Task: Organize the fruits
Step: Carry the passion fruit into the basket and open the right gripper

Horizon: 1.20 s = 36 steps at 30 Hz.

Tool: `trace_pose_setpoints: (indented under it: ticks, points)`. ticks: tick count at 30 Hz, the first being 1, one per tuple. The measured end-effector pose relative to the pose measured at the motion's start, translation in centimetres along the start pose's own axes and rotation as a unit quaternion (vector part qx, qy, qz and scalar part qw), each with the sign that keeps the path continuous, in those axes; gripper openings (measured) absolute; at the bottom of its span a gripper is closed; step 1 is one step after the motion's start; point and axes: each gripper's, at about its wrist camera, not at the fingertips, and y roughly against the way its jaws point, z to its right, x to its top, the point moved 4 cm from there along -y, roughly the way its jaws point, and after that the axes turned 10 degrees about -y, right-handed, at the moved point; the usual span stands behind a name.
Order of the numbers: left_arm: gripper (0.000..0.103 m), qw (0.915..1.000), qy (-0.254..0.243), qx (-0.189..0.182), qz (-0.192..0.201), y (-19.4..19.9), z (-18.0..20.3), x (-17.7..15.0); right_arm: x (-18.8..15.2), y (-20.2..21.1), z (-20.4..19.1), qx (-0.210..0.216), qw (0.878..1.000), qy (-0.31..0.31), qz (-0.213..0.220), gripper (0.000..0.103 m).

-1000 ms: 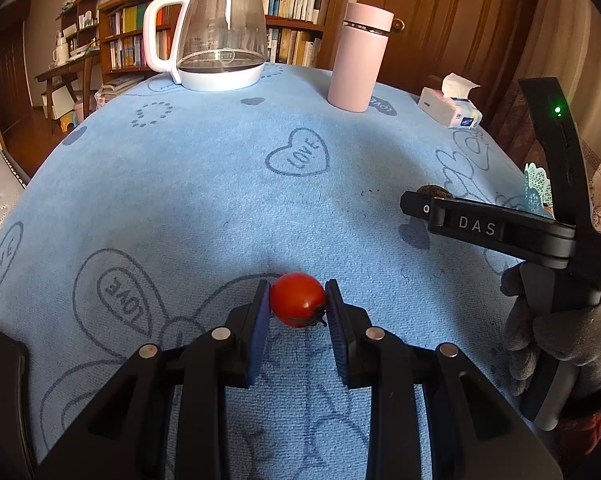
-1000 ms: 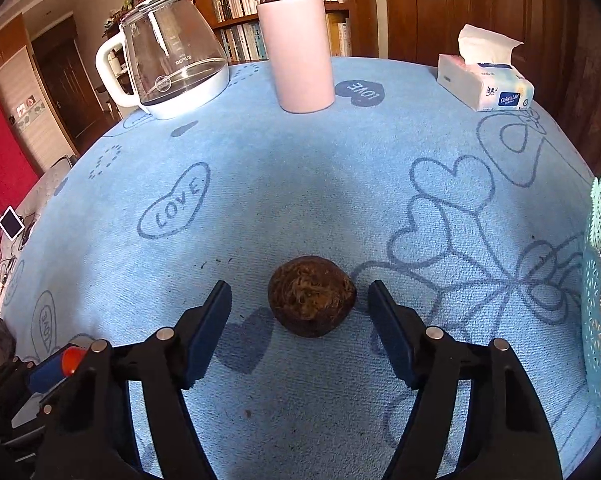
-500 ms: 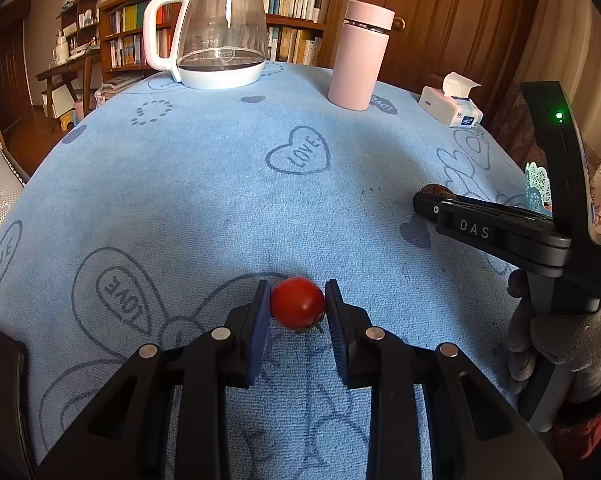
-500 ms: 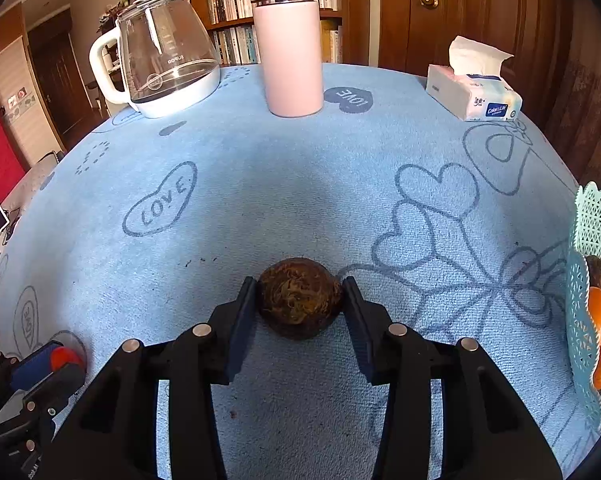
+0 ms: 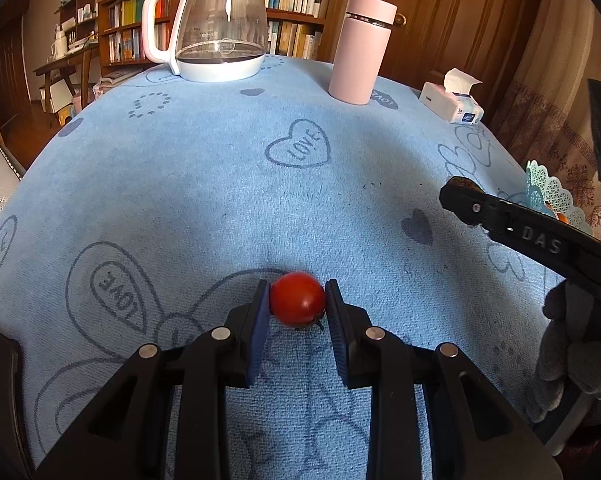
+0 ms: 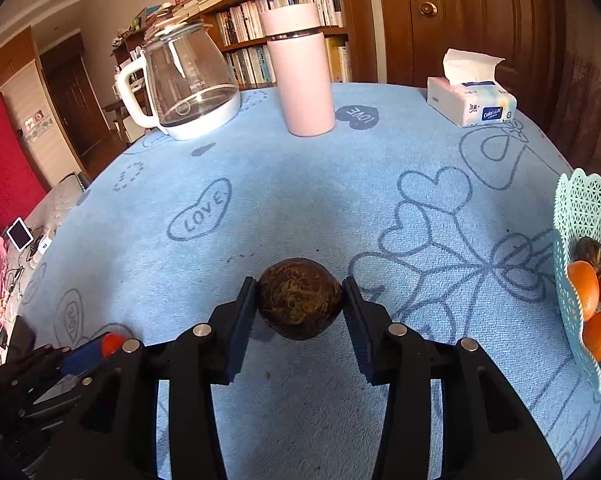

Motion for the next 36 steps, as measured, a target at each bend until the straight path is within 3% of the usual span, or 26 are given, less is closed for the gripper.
trace_pose_setpoints:
  ticks: [14, 36]
  points:
    - [0.028, 1.0000, 0.008, -0.006, 0.001, -0.2, -0.1, 0.2, -0.9, 1.3, -0.7, 0.019, 1.000, 0.001, 0.005, 0.045]
    - [0.028, 0.9994, 0.012, 0.004, 0.031, 1.0, -0.2, 0.2, -0.2, 6.2, 2.3, 0.025, 0.996, -0.046, 0.071, 0.045]
